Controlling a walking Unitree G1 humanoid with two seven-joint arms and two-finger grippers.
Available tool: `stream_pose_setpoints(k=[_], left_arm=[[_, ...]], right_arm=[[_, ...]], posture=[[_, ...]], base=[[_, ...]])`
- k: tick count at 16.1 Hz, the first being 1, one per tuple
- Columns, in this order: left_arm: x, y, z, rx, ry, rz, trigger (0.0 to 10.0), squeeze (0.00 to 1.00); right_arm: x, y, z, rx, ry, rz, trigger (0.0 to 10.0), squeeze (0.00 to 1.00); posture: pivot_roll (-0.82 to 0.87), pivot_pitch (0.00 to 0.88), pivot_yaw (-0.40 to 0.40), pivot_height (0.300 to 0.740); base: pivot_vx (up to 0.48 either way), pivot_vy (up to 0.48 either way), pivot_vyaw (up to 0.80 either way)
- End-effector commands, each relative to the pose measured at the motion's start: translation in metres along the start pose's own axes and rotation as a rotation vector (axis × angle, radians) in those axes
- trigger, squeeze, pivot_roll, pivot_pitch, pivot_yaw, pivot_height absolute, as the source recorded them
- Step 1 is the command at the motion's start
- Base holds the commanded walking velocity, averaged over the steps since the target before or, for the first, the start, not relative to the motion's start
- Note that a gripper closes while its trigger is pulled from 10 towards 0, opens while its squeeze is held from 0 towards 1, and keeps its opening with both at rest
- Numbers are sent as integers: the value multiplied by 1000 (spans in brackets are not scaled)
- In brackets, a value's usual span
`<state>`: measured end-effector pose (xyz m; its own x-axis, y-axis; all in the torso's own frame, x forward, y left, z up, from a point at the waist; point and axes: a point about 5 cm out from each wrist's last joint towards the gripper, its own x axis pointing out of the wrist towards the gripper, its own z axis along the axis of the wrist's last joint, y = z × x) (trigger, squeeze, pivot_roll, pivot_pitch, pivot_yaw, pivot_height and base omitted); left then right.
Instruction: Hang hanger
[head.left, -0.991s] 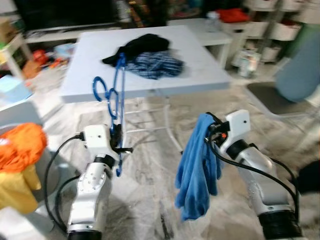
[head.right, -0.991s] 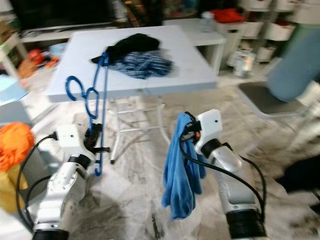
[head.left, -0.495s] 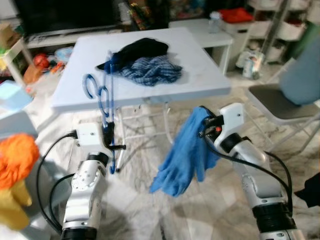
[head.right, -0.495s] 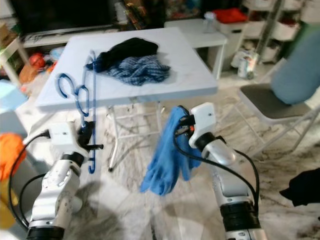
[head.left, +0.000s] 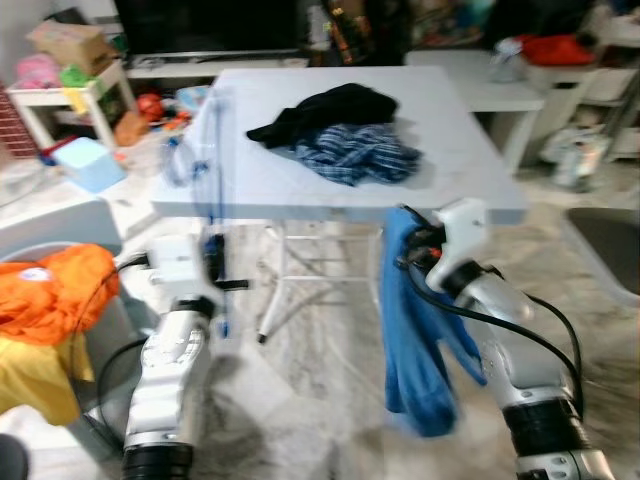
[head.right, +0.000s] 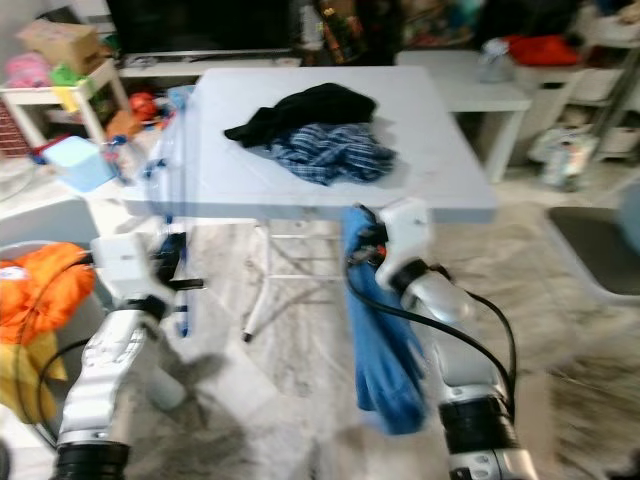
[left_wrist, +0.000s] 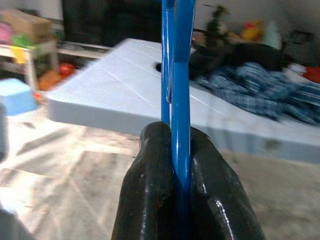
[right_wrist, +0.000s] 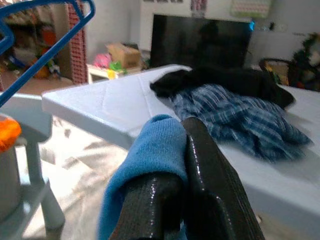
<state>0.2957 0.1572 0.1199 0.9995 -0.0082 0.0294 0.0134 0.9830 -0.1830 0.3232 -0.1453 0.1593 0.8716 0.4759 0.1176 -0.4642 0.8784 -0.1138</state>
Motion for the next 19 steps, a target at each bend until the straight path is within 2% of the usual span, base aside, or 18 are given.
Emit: stream_pose_setpoints(k=[1, 16, 19], left_arm=[[3, -12, 2, -8, -12, -39, 10000, 0], [8, -13, 11, -30, -44, -35, 10000, 0], [9, -14, 12, -35, -46, -28, 10000, 0]], right_arm=[[-2, -10, 4, -23, -13, -28, 10000, 0], [-2, -11, 0, -26, 1, -44, 10000, 0], [-2, -12, 0, -29, 4, -42, 10000, 0]], posture=[[-123, 0, 17, 740], [-127, 0, 19, 740], [-130, 0, 18, 740]], base=[[356, 0, 0], [412, 0, 0], [377, 286, 0]])
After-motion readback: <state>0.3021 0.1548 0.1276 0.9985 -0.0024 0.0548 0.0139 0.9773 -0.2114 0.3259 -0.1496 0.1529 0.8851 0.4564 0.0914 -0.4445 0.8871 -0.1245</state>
